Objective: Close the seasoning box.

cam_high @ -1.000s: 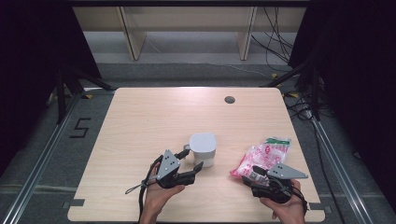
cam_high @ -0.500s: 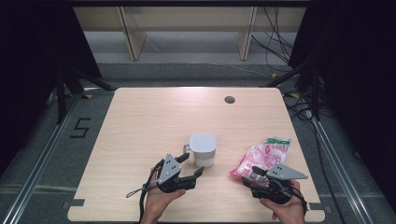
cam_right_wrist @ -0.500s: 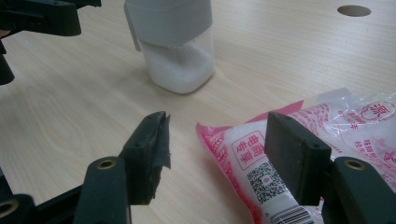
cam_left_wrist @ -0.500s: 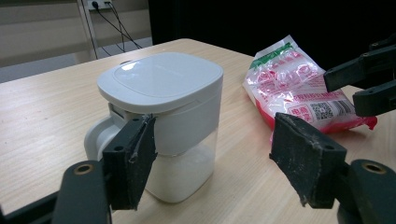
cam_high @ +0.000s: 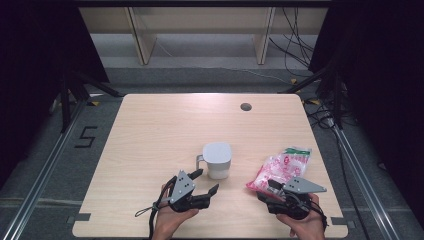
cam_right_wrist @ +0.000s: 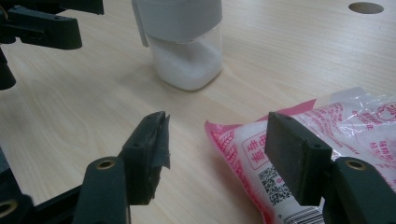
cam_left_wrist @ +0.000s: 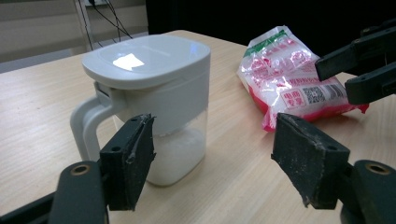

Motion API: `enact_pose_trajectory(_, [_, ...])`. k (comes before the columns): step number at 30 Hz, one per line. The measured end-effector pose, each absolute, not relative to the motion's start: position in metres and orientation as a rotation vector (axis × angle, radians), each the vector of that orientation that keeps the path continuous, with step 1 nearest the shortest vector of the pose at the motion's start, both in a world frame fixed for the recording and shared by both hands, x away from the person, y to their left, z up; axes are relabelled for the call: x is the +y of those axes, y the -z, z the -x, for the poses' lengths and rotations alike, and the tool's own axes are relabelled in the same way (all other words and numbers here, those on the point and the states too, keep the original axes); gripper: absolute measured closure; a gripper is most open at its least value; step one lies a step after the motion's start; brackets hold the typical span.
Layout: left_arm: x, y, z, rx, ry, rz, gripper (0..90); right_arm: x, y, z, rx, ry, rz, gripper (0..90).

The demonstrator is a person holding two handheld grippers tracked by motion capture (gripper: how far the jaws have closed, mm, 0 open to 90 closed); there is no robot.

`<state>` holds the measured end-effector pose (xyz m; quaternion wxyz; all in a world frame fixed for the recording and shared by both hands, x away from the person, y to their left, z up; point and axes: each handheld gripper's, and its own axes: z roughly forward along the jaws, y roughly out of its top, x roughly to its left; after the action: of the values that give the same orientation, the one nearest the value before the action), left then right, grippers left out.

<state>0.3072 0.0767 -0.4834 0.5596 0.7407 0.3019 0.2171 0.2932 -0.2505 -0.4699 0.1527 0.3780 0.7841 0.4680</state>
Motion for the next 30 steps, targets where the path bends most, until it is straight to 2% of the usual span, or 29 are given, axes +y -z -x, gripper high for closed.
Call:
enact_pose_trajectory(16, [0.074, 0.492, -0.299, 0.673, -0.527, -1.795, 27.8, -0.247, 0.473, -0.284, 2.298, -1.317, -1.061, 37.0])
enact_pose_trajectory(20, [0.071, 0.501, -0.295, 0.721, -0.492, -1.788, 27.2, -0.245, 0.476, -0.28, 2.333, -1.316, -1.071, 35.4])
enact_pose_trajectory(30, [0.07, 0.508, -0.289, 0.719, -0.484, -1.79, 26.9, -0.248, 0.481, -0.274, 2.35, -1.291, -1.045, 34.4])
